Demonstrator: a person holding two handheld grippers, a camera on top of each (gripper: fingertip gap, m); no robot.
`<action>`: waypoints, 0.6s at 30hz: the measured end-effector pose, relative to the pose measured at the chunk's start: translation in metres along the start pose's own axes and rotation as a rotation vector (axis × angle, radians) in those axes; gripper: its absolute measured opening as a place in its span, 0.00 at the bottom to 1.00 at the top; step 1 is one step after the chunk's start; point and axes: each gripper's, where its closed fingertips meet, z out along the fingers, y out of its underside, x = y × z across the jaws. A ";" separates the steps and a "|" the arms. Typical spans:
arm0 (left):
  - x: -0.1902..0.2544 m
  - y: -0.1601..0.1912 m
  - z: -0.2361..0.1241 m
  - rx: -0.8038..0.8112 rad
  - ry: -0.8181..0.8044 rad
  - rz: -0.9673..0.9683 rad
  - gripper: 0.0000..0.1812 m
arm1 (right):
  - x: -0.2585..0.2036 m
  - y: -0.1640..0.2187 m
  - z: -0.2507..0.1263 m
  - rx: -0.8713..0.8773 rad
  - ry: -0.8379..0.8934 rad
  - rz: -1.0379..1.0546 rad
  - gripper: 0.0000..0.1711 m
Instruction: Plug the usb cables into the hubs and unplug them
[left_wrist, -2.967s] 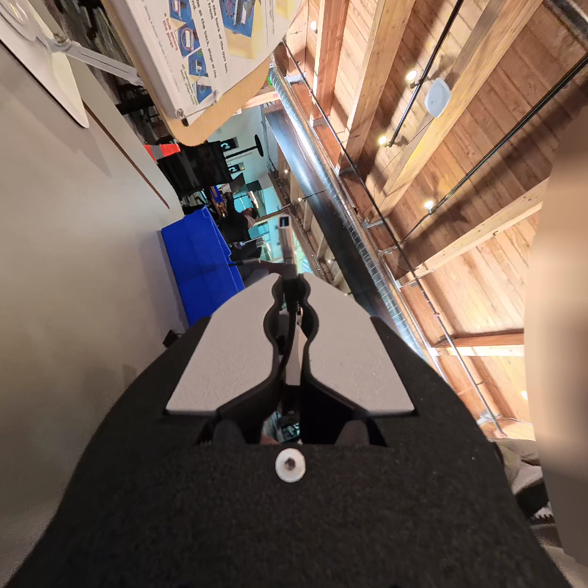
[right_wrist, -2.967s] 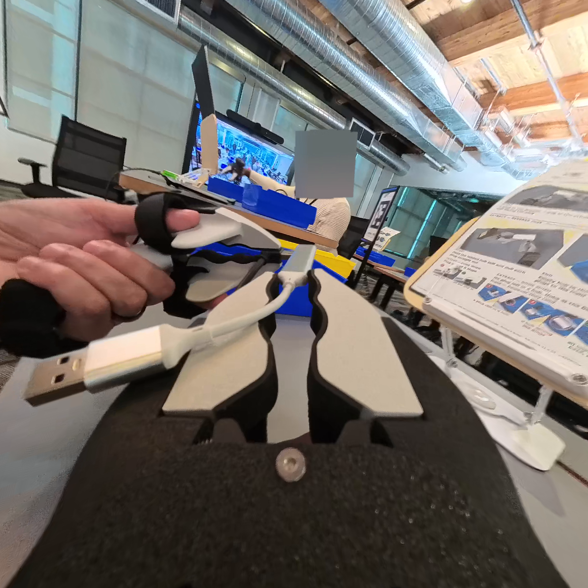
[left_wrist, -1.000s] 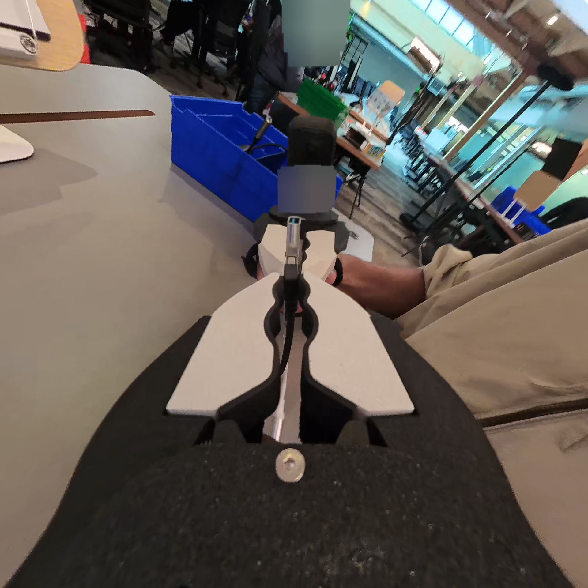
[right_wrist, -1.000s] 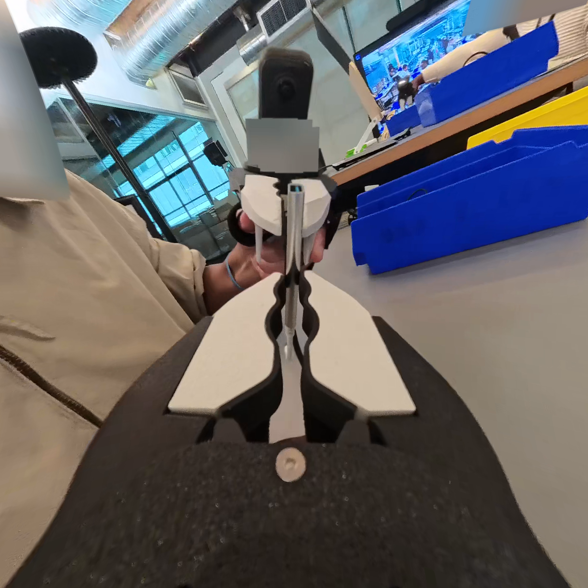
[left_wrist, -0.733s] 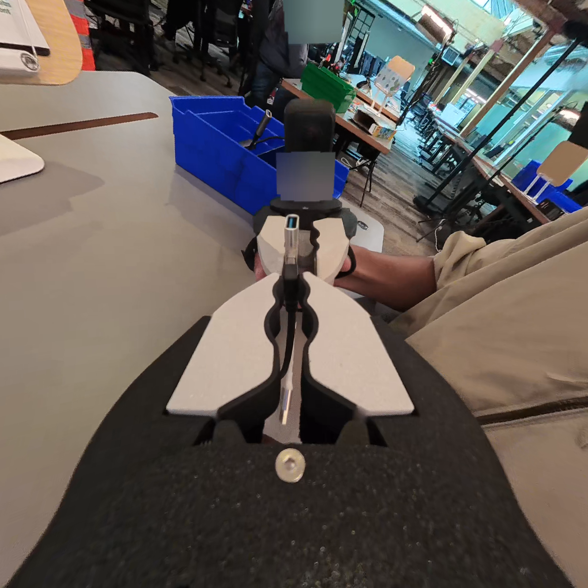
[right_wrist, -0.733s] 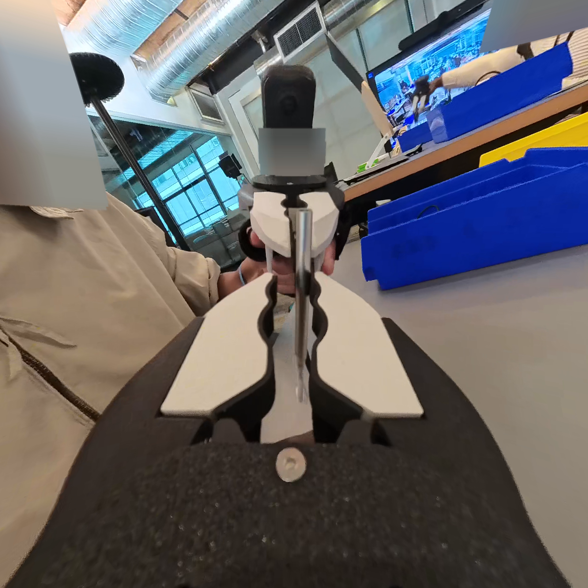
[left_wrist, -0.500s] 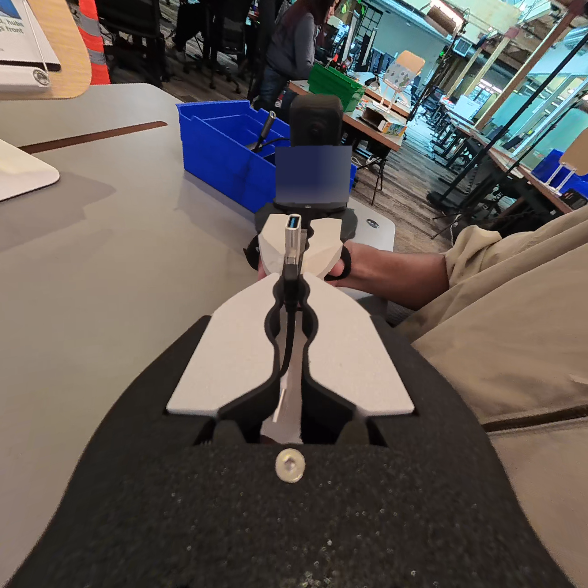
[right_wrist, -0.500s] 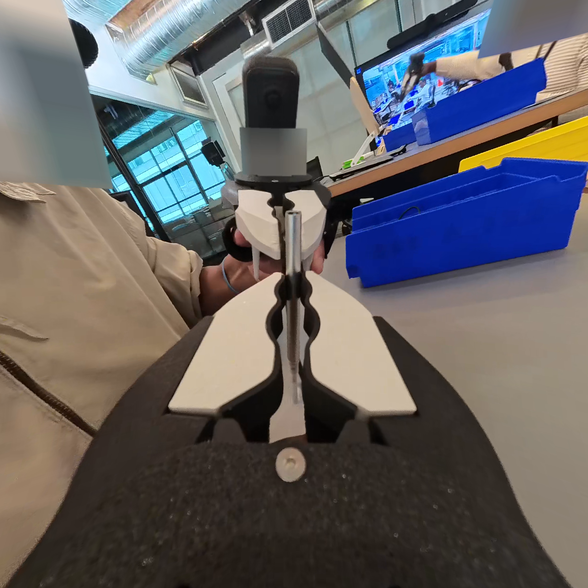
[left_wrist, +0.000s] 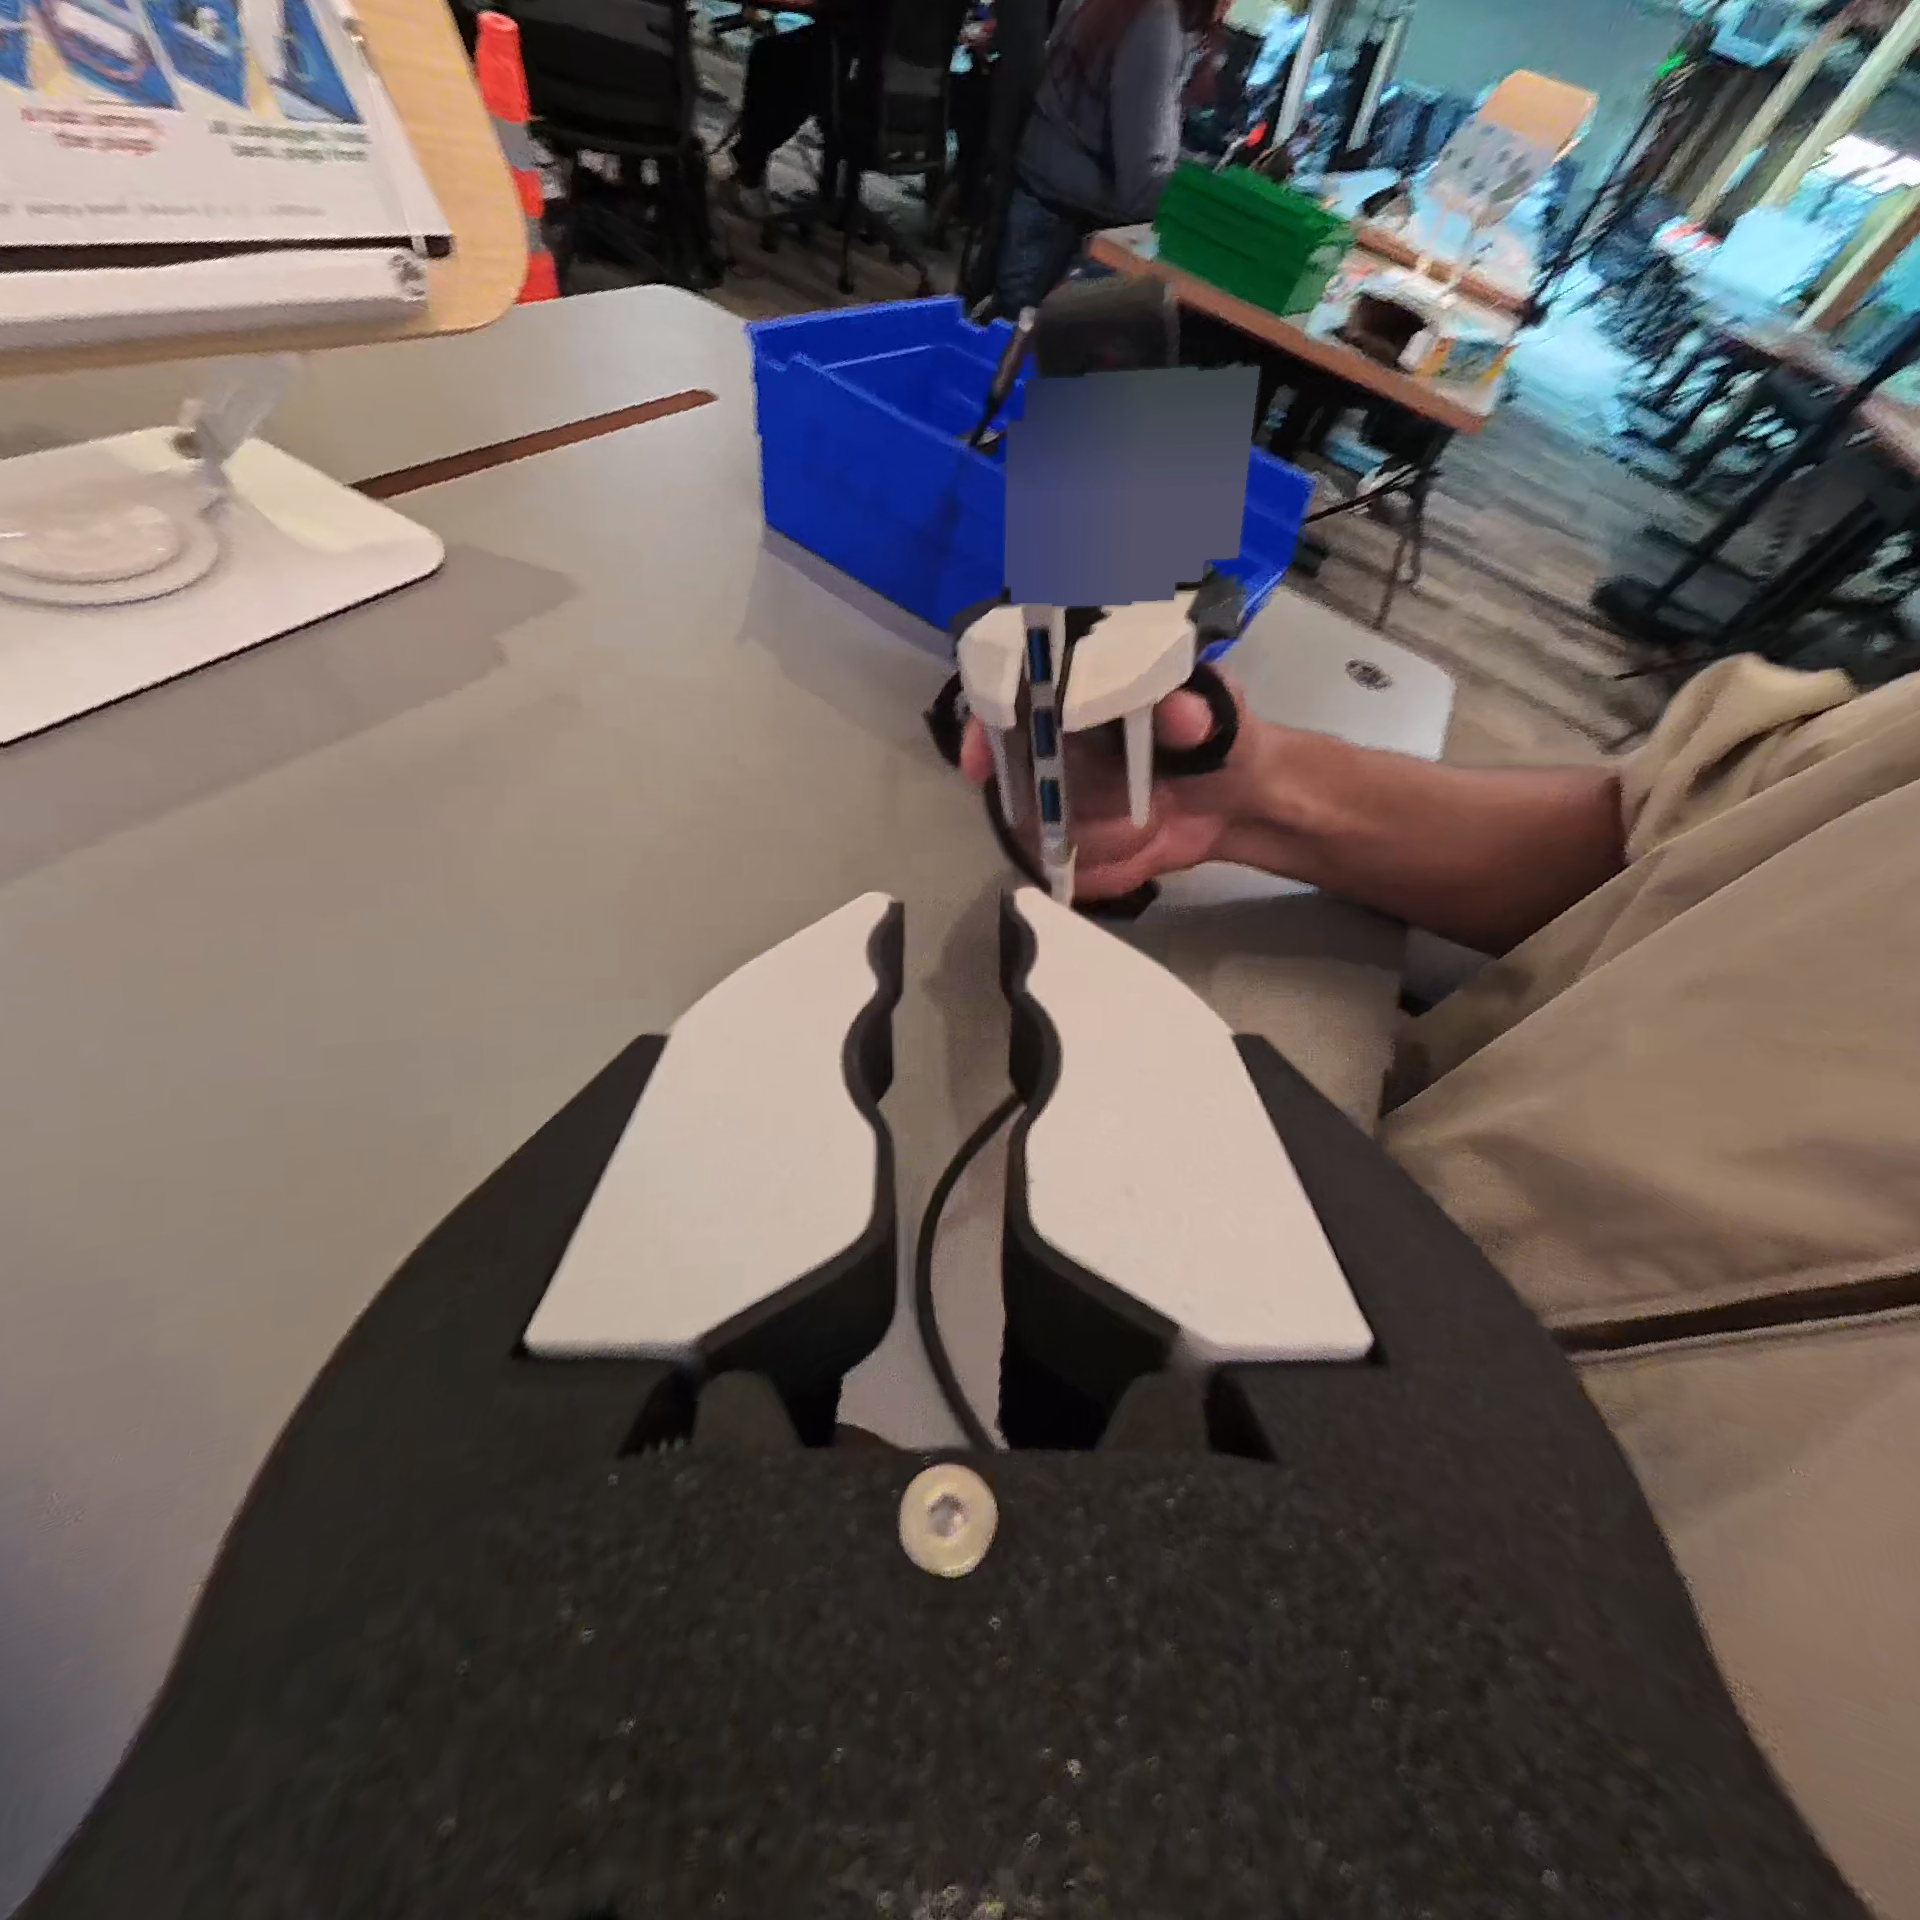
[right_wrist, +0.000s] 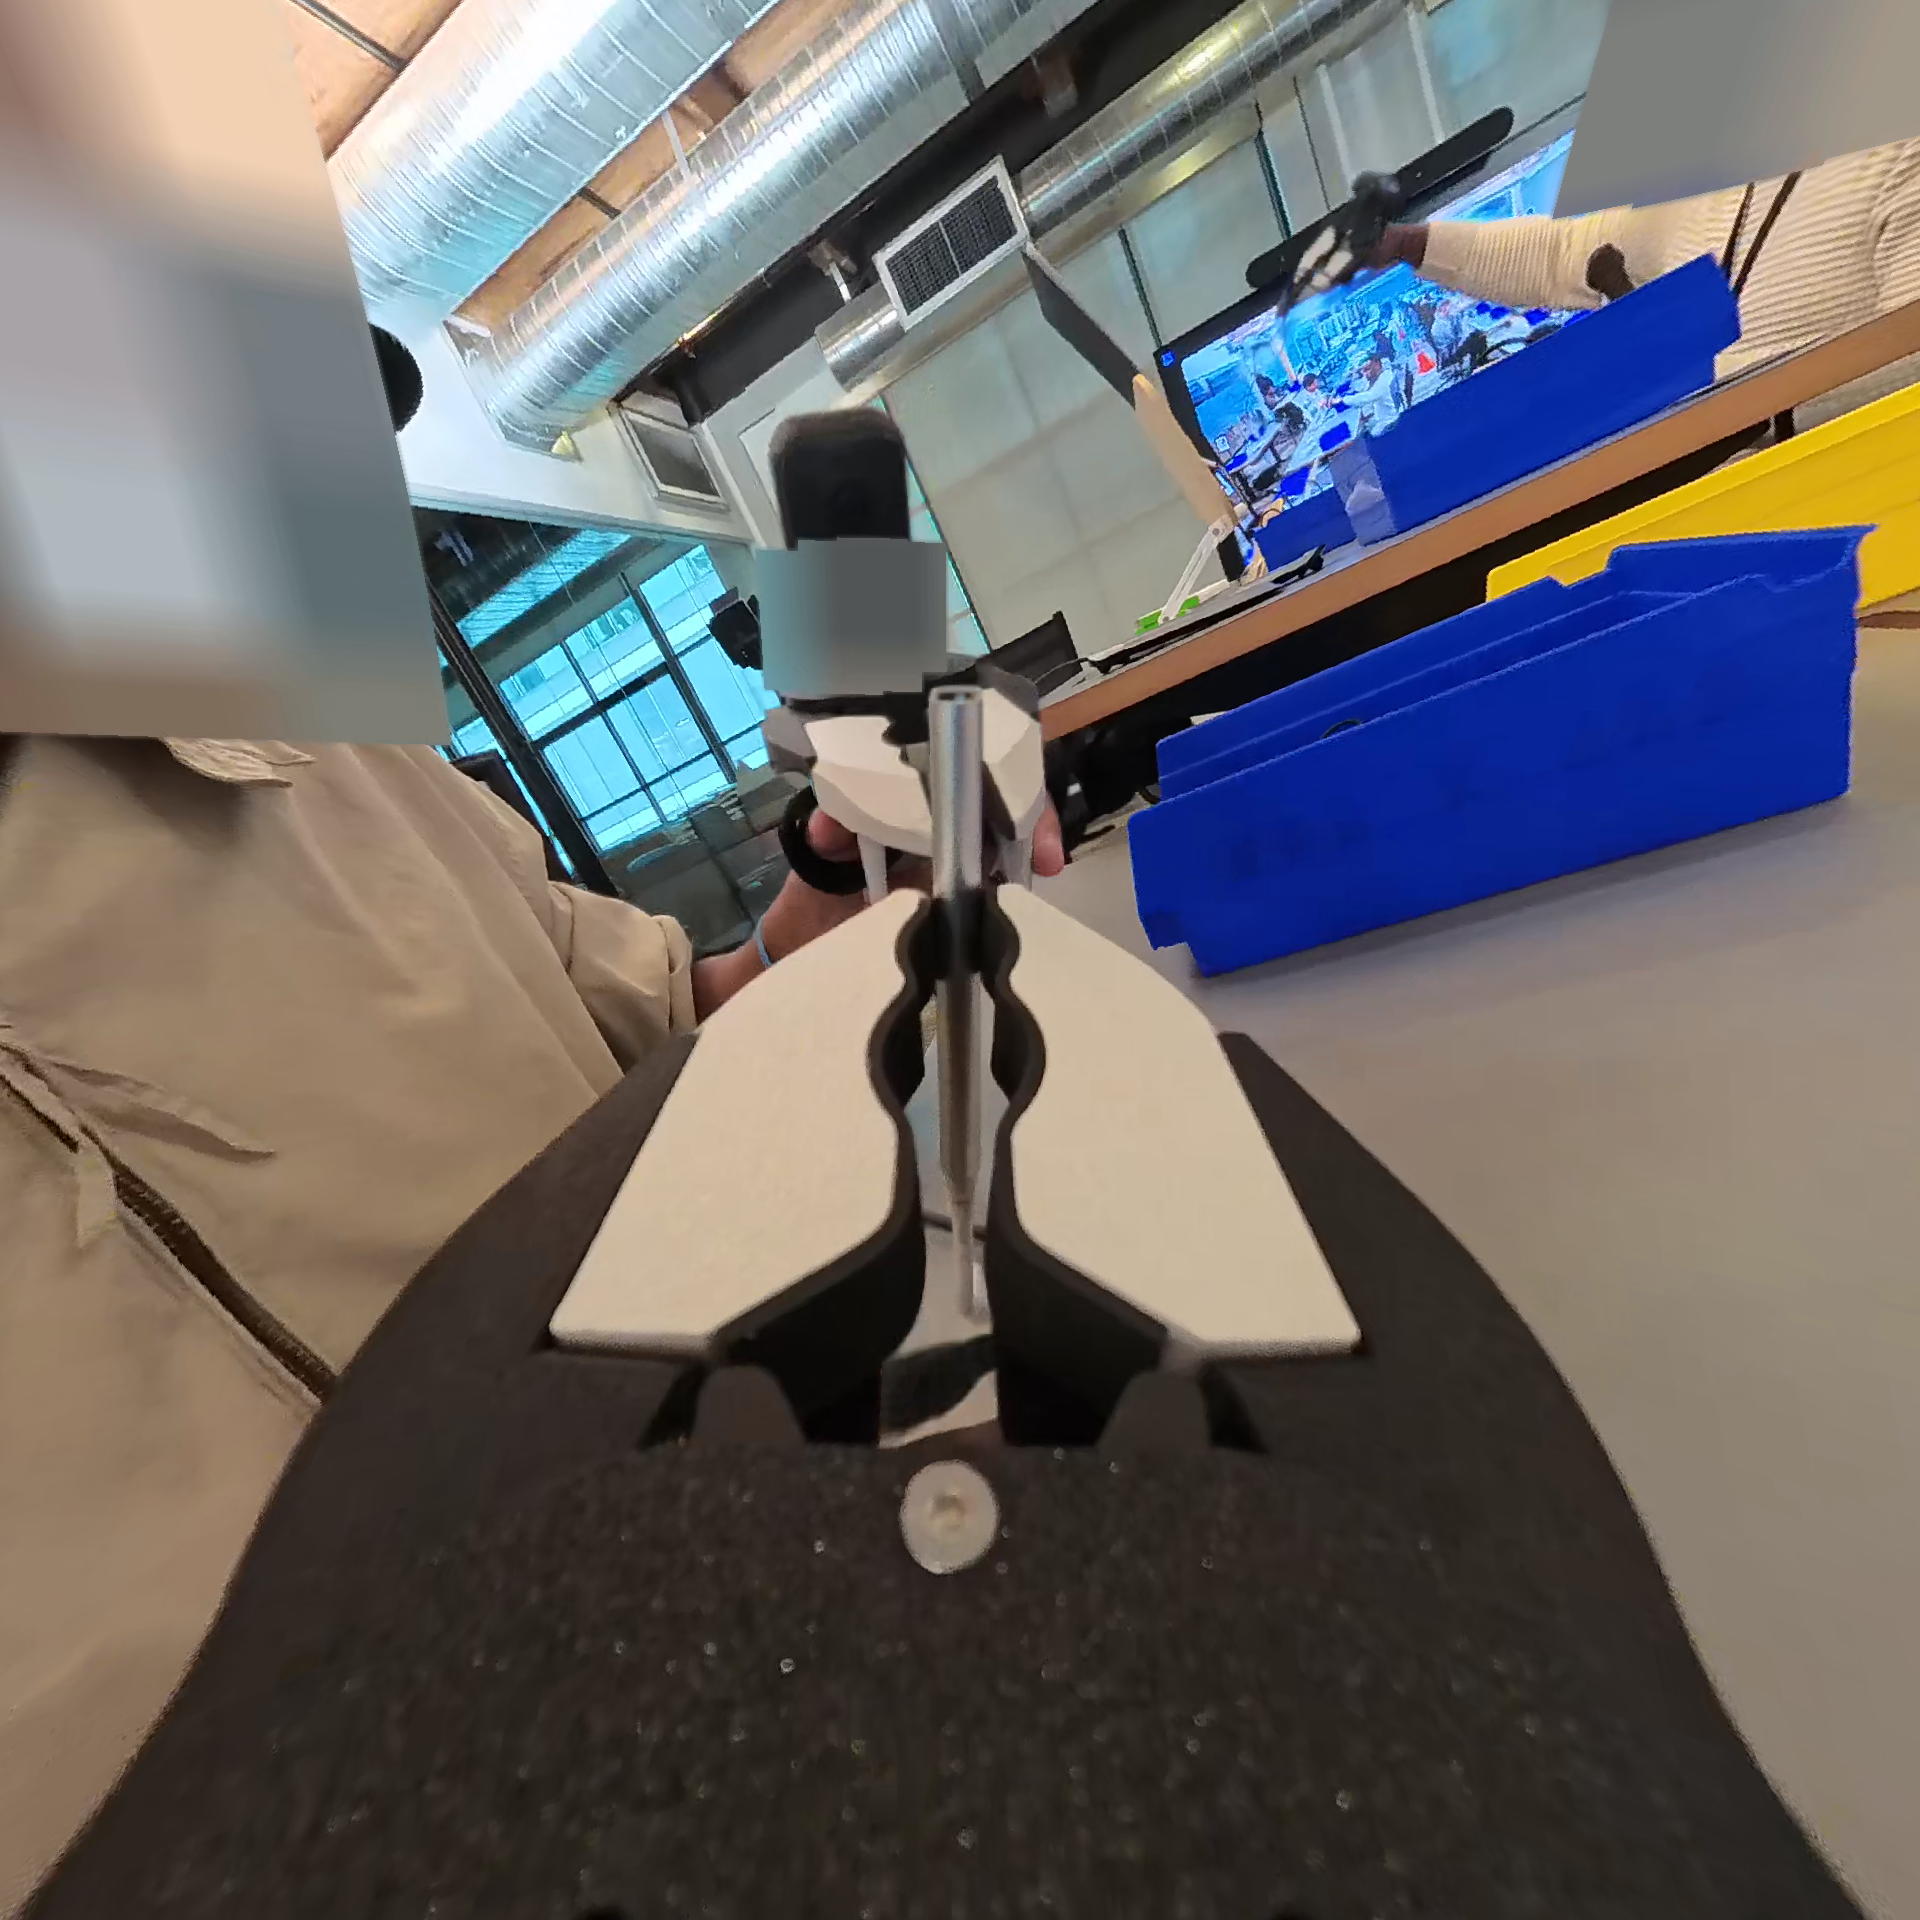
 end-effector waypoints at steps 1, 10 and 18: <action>-0.002 0.005 -0.006 -0.011 -0.033 0.013 0.10 | 0.001 0.000 -0.002 -0.003 0.009 -0.004 0.04; 0.005 0.049 -0.038 -0.039 -0.224 0.004 0.14 | 0.009 -0.060 -0.018 -0.026 0.308 -0.667 0.04; 0.016 0.076 -0.036 -0.025 -0.210 -0.101 0.14 | 0.033 0.012 -0.014 -0.488 0.398 -0.969 0.04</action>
